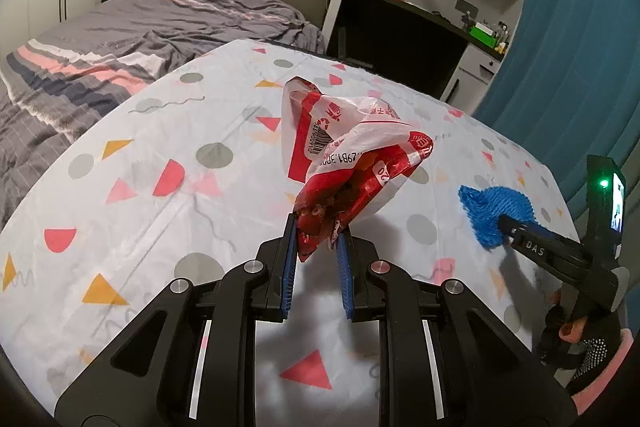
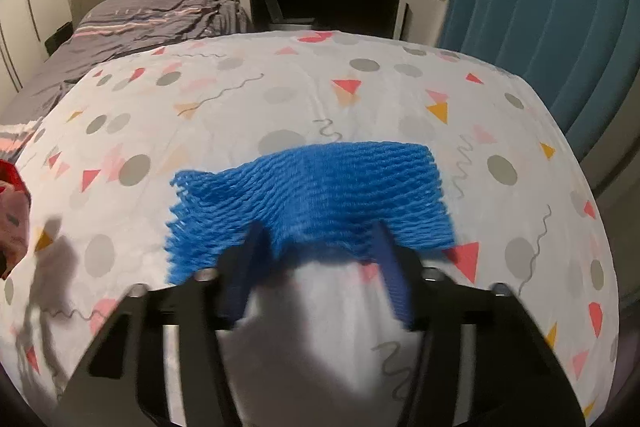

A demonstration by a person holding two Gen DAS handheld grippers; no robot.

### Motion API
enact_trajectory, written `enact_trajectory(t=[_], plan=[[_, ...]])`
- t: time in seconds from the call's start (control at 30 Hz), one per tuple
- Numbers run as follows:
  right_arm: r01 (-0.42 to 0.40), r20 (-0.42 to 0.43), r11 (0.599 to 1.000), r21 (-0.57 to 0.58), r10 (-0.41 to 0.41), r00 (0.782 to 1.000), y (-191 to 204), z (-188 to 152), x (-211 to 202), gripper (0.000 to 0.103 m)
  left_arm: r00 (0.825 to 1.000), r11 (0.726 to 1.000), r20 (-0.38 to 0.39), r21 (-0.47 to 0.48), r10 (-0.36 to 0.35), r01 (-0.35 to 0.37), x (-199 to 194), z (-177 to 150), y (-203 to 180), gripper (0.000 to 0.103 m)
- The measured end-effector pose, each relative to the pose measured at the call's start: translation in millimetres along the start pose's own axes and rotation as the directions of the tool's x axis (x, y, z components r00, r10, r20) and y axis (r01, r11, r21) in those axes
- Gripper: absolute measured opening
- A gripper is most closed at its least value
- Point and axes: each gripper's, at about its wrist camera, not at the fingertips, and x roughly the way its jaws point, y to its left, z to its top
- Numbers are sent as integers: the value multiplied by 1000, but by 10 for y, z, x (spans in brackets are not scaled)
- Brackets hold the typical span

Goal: Collect trash
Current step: 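Grasp the red-white bag with the left tool while the right tool grasps the blue mesh, then carry the red bag and blue mesh over the grey bin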

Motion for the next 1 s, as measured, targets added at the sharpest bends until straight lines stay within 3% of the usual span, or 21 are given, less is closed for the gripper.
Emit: enact_trajectory(t=[0.07, 0.3, 0.57, 0.73, 1.0], plan=[[3, 7, 1000, 2, -3, 1000, -6, -7, -23, 14, 1000, 1000, -3, 0, -2, 2, 12, -5, -8, 18], [-5, 69, 1000, -12, 6, 998, -74, -188, -310, 11, 999, 999, -5, 22, -33, 33, 15, -7, -92, 18], [-19, 185, 999, -48, 28, 982, -388, -640, -1220, 11, 995, 988, -8, 118, -96, 96, -150, -129, -526, 18], [13, 217, 1000, -27, -7, 976, -775, -938, -1743, 11, 984, 959, -18, 221, -178, 178, -440, -328, -1075, 18], [39, 266, 996, 86, -61, 962, -1436, -1319, -2348, 12, 943, 872, -64, 365, -326, 326, -961, -759, -2072, 18]])
